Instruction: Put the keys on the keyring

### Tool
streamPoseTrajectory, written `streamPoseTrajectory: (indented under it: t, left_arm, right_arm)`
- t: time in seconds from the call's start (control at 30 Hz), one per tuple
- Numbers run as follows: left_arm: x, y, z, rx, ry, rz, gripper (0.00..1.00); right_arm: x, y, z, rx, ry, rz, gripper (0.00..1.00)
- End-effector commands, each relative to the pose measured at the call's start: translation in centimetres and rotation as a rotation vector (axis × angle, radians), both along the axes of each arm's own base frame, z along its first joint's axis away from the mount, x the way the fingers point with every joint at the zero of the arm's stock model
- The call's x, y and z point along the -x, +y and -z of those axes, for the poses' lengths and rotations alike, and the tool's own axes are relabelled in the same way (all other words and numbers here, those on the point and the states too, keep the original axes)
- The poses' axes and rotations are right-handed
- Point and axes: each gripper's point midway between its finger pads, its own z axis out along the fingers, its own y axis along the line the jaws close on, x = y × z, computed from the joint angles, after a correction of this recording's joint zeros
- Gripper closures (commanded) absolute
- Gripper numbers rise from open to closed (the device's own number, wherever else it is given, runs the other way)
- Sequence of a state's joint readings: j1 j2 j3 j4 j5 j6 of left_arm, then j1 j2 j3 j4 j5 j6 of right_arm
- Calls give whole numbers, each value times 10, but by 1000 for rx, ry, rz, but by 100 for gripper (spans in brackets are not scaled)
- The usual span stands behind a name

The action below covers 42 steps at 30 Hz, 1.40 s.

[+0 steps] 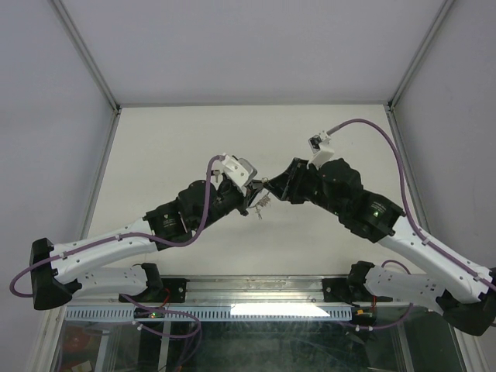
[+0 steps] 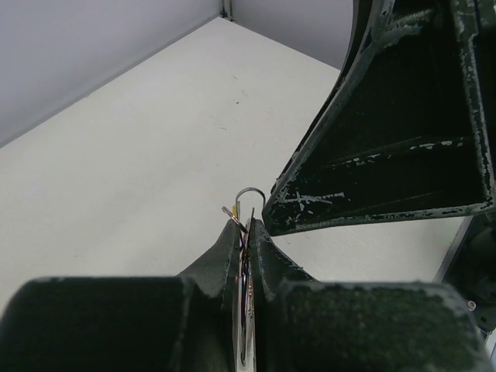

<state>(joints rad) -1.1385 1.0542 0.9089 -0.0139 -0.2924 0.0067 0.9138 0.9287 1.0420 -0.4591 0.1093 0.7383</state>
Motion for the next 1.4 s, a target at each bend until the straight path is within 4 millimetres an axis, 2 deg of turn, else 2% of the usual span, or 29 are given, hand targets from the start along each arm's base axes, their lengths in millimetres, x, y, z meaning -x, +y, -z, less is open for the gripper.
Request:
streamPoseTrajectory:
  t: [0.0, 0.3, 0.57, 0.7, 0.83, 1.03, 1.1, 1.13, 1.17, 1.3, 1.37]
  left_arm:
    - [4, -1, -30, 112, -31, 13, 100]
    - [5, -3, -31, 109, -33, 25, 100]
    - [8, -5, -31, 101, -36, 45, 100]
    - [9, -6, -31, 100, -35, 51, 100]
    - [9, -4, -32, 103, -38, 51, 100]
    - [9, -3, -33, 105, -40, 44, 100]
    - [9, -3, -33, 106, -40, 46, 100]
    - [9, -3, -33, 105, -38, 48, 99]
    - [10, -3, -32, 102, -38, 52, 93]
    - [14, -5, -27, 94, -29, 79, 61]
    - [17, -5, -23, 86, -22, 93, 52]
  right_arm:
    - [-11, -1, -43, -158, -96, 58, 62]
    - [-12, -5, -46, -216, -122, 83, 68]
    - [-11, 8, -43, -218, -106, 37, 74]
    - [-13, 11, -41, -214, -101, 32, 80]
    - [-12, 13, -39, -211, -92, 26, 82]
    - [-10, 16, -40, -215, -84, 5, 100]
    - [-9, 16, -42, -218, -85, 2, 100]
    - [-9, 16, -44, -221, -87, 2, 100]
    - [-9, 15, -46, -223, -92, 6, 100]
    - [-12, 9, -54, -216, -114, 31, 100]
    - [-14, 4, -55, -208, -124, 53, 100]
